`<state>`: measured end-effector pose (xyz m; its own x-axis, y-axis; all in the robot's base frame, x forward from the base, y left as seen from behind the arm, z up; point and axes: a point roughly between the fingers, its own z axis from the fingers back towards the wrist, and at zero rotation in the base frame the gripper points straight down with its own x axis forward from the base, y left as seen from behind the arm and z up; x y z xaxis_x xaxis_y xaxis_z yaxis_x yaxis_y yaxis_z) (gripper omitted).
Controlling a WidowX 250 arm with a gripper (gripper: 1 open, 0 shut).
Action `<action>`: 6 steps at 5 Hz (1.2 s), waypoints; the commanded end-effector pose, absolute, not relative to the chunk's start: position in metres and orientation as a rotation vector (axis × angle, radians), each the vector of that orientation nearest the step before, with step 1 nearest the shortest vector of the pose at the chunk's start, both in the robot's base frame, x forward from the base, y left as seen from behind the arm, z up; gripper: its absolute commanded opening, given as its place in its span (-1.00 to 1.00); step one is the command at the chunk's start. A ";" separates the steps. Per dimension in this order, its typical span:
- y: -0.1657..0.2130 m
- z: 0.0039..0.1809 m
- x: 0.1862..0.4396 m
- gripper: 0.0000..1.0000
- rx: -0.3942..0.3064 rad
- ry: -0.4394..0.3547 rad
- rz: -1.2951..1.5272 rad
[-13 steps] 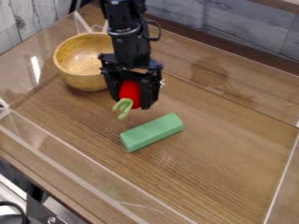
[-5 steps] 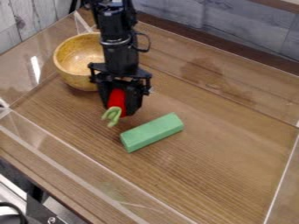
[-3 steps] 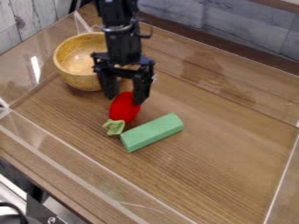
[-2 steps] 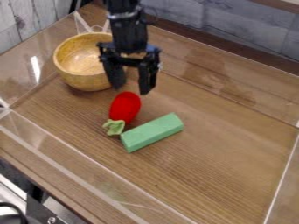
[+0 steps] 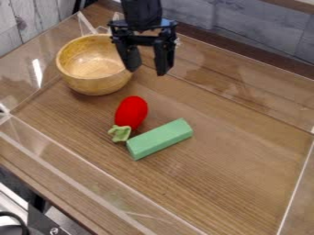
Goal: Move the red fruit to the left
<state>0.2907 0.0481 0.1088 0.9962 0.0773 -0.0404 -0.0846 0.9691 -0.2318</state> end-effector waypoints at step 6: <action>0.066 0.119 0.271 1.00 -0.164 -0.092 0.119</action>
